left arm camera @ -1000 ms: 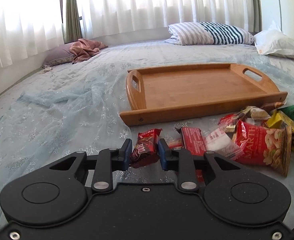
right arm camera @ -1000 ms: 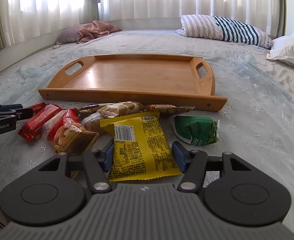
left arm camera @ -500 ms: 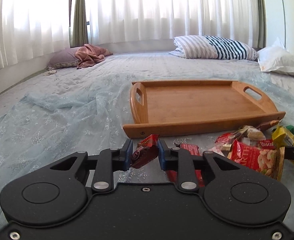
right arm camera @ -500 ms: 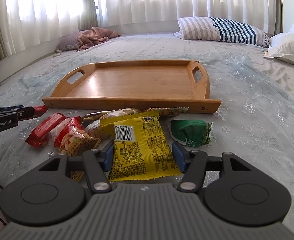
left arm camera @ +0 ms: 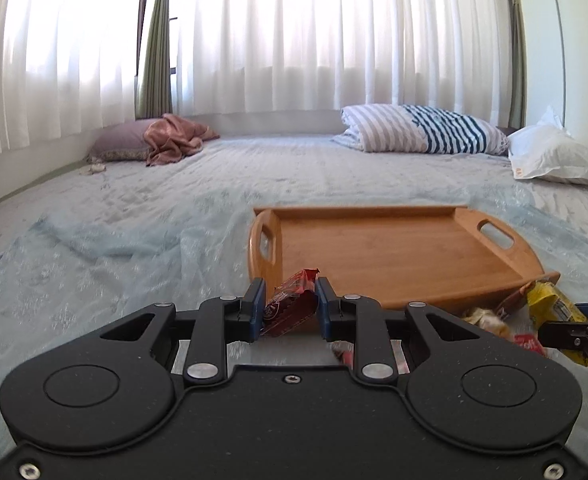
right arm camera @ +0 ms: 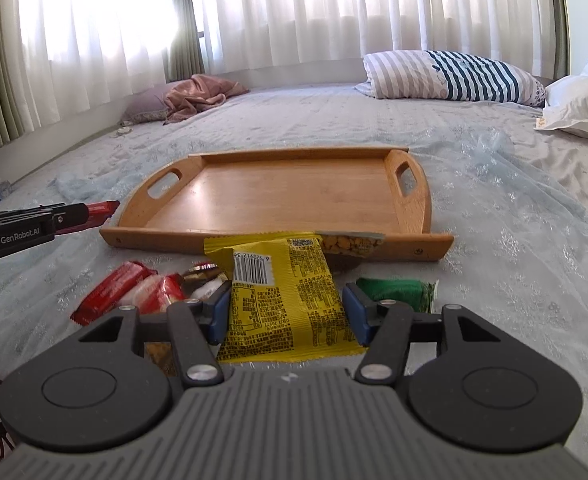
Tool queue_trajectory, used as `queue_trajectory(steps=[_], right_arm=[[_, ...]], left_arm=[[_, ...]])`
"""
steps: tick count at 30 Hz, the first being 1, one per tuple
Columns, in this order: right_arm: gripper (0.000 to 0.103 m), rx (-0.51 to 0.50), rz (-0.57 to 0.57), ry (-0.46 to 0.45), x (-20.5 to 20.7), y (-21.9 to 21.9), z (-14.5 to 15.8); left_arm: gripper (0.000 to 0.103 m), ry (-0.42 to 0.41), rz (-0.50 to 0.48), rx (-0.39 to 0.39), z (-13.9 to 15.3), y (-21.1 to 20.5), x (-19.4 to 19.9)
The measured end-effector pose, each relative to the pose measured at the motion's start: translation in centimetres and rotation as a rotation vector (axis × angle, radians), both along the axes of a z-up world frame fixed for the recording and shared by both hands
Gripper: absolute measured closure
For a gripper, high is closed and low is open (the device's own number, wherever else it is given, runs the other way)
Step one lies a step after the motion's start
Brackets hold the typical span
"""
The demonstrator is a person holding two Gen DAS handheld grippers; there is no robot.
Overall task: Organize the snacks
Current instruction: 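Lift and carry both held snacks over the wooden tray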
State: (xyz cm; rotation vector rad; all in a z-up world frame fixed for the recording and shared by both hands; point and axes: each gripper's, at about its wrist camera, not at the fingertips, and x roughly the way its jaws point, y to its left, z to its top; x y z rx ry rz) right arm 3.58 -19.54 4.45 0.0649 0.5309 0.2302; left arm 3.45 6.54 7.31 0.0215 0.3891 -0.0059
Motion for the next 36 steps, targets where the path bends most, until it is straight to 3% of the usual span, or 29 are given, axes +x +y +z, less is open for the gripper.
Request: queue_trajectory(steps=[20, 29, 36], right_arm=[[0.044, 0.034, 0.046, -0.038, 6.1, 0.7, 2.0], [0.044, 0.008, 0.13, -0.004, 10.9, 2.0, 3.1], [0.044, -0.035, 0.114, -0.002, 13.8, 3.3, 3.3]], left_arm=[[0.078, -0.065, -0.043, 0.013, 1.9, -3.0, 6.2], [0.078, -0.078, -0.031, 0.027, 2.4, -2.4, 9.4], [0.078, -0.092, 0.003, 0.061, 2.3, -2.2, 11.6]])
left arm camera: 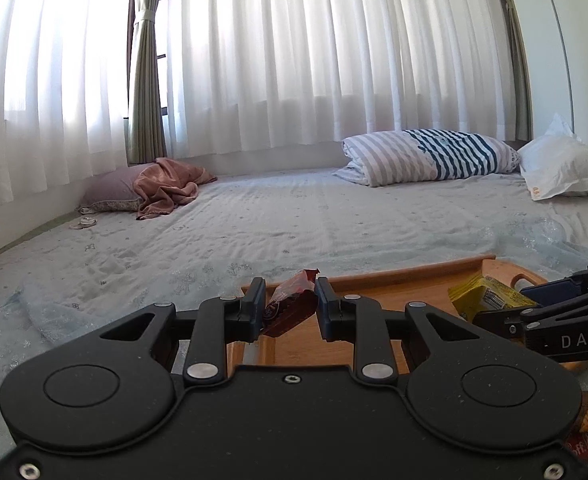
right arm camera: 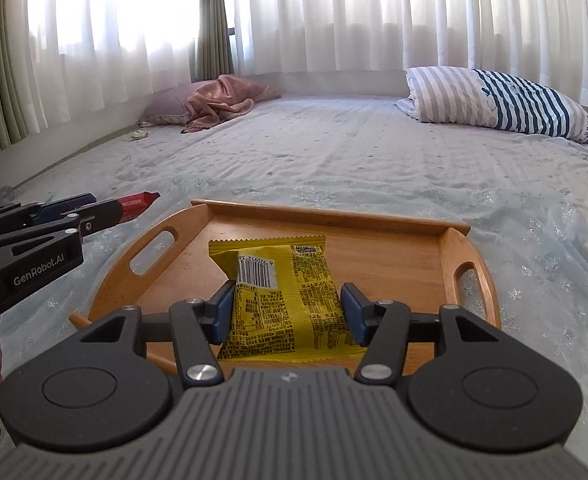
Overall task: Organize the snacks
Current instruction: 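Lift and carry both held snacks over the wooden tray, then open the right tool to drop the yellow bag onto the tray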
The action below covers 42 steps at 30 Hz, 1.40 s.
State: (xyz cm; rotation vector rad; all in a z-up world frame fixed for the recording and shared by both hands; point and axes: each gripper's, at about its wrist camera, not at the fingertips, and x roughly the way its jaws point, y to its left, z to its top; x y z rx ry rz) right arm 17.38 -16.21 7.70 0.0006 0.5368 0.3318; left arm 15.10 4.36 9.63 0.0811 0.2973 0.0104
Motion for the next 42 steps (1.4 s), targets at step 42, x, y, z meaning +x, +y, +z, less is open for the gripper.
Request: queue_trajectory(steps=[42], right_arm=[[0.041, 0.065, -0.091, 0.058, 4.7, -3.5, -1.2]], left_arm=[[0.078, 0.265, 0.013, 0.266, -6.6, -3.5, 17.9]])
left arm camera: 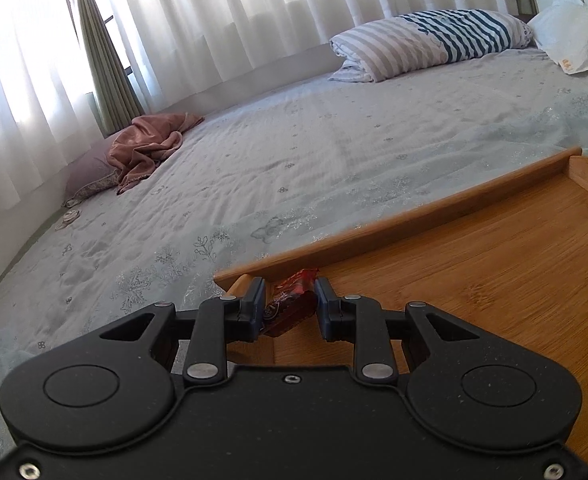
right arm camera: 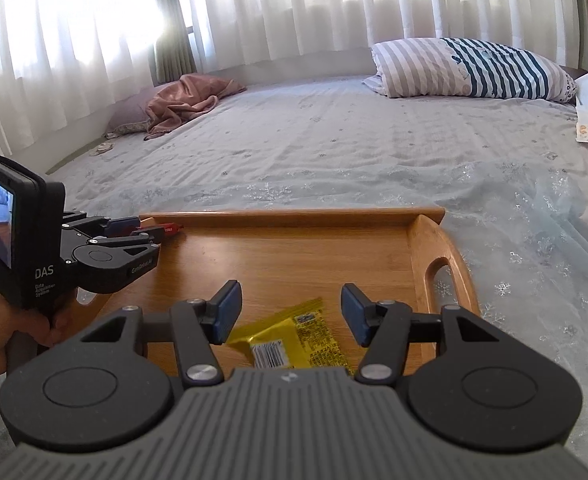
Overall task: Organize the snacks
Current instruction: 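Open the right tool to drop the yellow bag onto the tray, then open the left tool to drop the small red bar onto the tray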
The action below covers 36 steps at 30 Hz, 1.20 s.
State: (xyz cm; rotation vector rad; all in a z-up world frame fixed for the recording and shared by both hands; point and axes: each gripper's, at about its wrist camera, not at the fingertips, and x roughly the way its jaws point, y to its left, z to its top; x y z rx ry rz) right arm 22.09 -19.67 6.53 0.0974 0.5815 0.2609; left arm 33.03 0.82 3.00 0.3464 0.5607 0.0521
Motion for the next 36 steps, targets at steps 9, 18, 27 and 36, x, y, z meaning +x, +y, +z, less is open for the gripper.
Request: queue_trajectory(steps=[9, 18, 27, 36], right_arm=[[0.031, -0.029, 0.029, 0.016, -0.1, -0.4, 0.2], [0.012, -0.187, 0.133, 0.12, -0.3, -0.1, -1.7], [0.014, -0.215, 0.179, 0.169, 0.6, 1.2, -3.5], [0.045, -0.145, 0.131, 0.166, 1.5, 2.6, -2.7]], left_arm=[[0.065, 0.07, 0.014, -0.039, -0.2, 0.9, 1.1], [0.047, 0.036, -0.017, -0.105, 1.2, 1.2, -0.9], [0.039, -0.057, -0.119, -0.124, 4.2, 0.3, -6.5], [0.037, -0.094, -0.145, -0.154, 5.0, 1.4, -11.4]])
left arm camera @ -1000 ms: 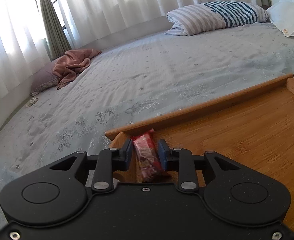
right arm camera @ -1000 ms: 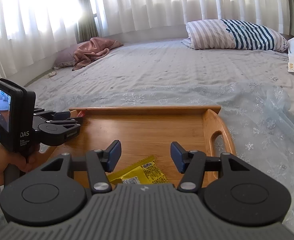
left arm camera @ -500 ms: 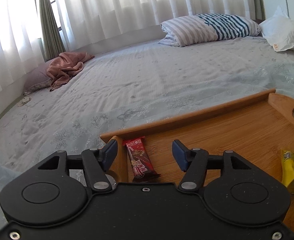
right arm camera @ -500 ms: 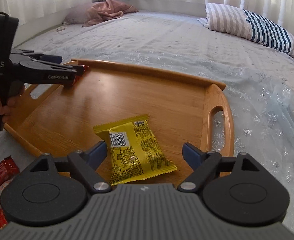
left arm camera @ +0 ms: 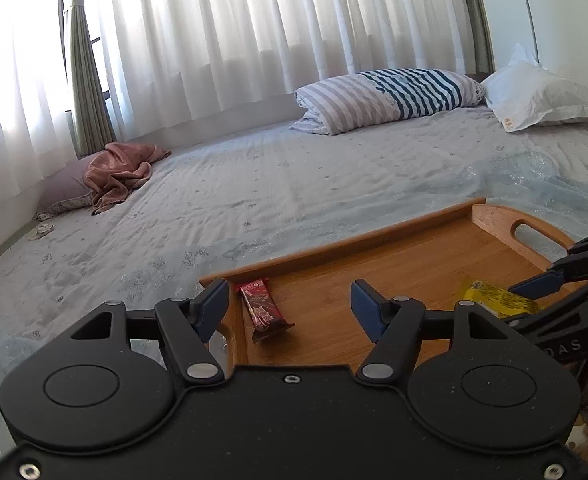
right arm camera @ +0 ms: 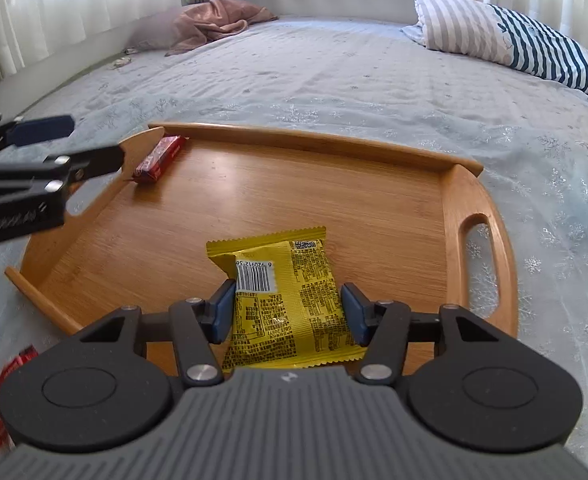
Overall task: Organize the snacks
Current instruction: 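Open the left tool to drop the small red bar onto the tray, then withdraw both open tools from the tray back toward the snack pile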
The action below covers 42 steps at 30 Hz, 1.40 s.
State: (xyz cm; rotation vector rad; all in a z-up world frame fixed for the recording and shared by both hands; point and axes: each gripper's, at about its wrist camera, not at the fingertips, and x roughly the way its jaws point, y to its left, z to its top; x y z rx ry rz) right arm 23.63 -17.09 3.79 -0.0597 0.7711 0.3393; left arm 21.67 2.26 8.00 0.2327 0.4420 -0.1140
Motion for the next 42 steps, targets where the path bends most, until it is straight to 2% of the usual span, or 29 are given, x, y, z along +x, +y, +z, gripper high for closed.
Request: queue_trajectory(steps=[4, 8, 12, 15, 19, 21, 23, 25, 33, 37, 40, 42], right_arm=[[0.045, 0.068, -0.022, -0.005, 1.7, 1.4, 0.9], [0.045, 0.077, -0.06, -0.018, 4.3, 3.5, 1.9], [0.045, 0.181, -0.09, 0.049, 7.0, 5.0, 1.8], [0.045, 0.137, -0.103, 0.049, 8.1, 7.2, 1.5], [0.044, 0.096, -0.093, 0.042, 8.7, 9.8, 1.2], [0.044, 0.079, -0.096, 0.044, 9.0, 10.9, 1.0], [0.044, 0.055, -0.113, 0.045, 9.5, 11.6, 0.8], [0.044, 0.046, -0.127, 0.047, 9.9, 12.0, 0.5], [0.044, -0.005, -0.19, 0.046, 11.2, 12.8, 0.1], [0.043, -0.011, -0.223, 0.046, 11.6, 12.8, 0.1], [0.036, -0.037, -0.223, 0.042, 11.6, 13.3, 0.0], [0.035, -0.046, -0.22, 0.04, 11.7, 13.6, 0.0]], left_arm=[[0.037, 0.002, 0.017, -0.039, -0.1, 1.8, -1.6], [0.038, 0.024, 0.037, -0.053, -0.4, 3.7, -2.7], [0.038, 0.031, 0.048, -0.04, -1.1, 5.0, -3.6], [0.037, 0.029, 0.054, -0.043, -1.3, 5.8, -4.4], [0.029, 0.024, 0.05, -0.051, -1.1, 6.5, -5.5], [0.028, 0.016, 0.046, -0.047, -1.1, 6.6, -6.0], [0.024, 0.014, 0.045, -0.051, -1.0, 6.8, -6.5], [0.013, 0.018, 0.051, -0.071, -0.9, 7.0, -6.9], [0.01, 0.089, 0.071, -0.168, -1.5, 8.4, -7.4], [0.01, 0.116, 0.087, -0.181, -2.1, 8.7, -7.8], [0.01, 0.121, 0.091, -0.183, -2.3, 8.8, -8.1], [0.01, 0.118, 0.093, -0.184, -2.2, 8.7, -8.3]])
